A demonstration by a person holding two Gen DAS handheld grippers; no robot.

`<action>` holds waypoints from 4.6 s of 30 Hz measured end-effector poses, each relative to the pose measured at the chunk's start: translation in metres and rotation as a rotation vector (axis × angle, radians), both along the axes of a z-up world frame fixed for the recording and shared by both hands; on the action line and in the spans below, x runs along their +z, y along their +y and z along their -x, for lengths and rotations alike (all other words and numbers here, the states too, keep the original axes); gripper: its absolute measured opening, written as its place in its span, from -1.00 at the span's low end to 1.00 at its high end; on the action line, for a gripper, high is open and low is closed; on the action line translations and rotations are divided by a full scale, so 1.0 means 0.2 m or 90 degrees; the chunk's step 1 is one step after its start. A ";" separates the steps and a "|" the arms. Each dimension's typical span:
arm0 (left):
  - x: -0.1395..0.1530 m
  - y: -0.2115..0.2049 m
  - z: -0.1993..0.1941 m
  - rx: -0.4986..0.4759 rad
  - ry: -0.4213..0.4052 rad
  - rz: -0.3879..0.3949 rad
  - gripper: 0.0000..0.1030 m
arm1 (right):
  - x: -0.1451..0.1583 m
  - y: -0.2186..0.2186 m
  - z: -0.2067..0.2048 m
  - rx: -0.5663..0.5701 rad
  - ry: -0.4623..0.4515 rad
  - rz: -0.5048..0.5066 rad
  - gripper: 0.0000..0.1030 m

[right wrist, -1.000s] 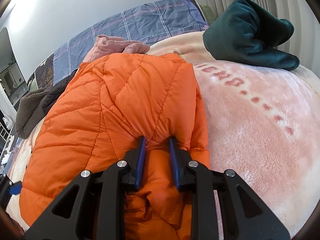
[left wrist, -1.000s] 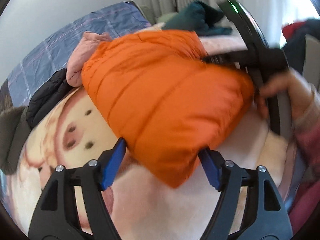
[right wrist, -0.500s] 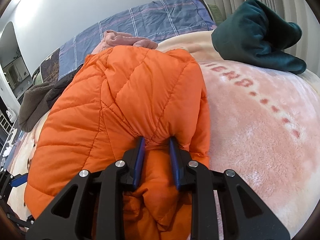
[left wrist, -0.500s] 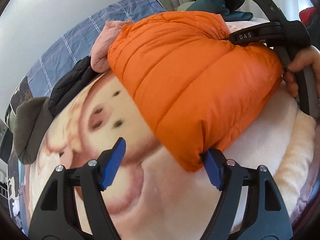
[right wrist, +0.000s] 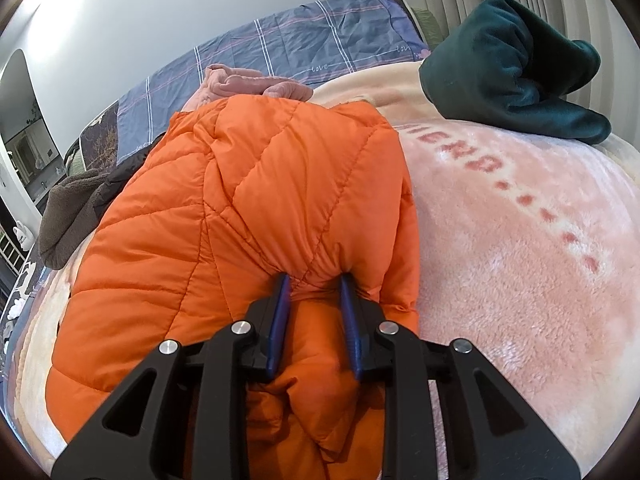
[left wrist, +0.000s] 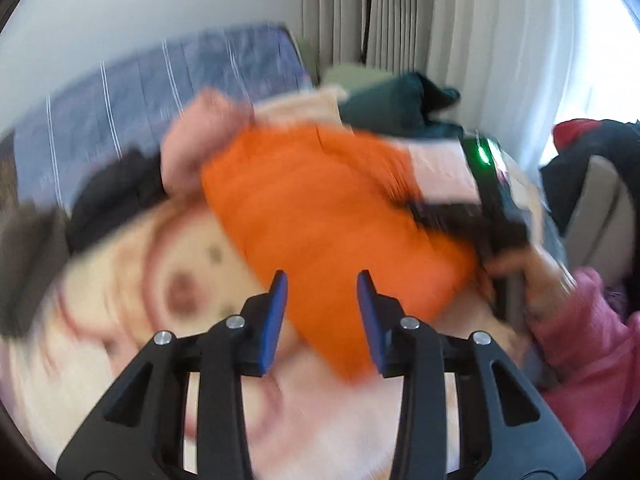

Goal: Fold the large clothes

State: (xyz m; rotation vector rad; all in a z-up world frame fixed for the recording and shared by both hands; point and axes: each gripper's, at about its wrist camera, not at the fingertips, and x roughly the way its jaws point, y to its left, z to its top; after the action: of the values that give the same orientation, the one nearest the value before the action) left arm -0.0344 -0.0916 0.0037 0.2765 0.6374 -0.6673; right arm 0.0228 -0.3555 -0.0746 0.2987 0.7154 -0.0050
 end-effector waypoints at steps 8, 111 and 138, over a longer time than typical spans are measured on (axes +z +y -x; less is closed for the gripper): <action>-0.03 -0.40 -0.59 -0.004 0.010 0.032 -0.28 | 0.00 -0.01 0.00 0.000 -0.001 -0.003 -0.48; 0.03 -0.29 -0.97 -0.063 0.126 0.253 0.24 | 0.34 -0.15 -0.01 0.061 -0.118 -0.177 -0.23; -0.31 -1.14 -1.85 0.021 -0.075 -0.078 0.73 | 0.11 -0.34 -1.26 -0.128 0.012 0.241 -0.12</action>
State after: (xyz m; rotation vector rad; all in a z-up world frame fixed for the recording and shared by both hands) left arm 0.3362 -0.3197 -0.0574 0.4144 0.5700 -0.5767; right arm 0.2747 -0.4244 -0.0523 0.0058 0.6855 -0.3307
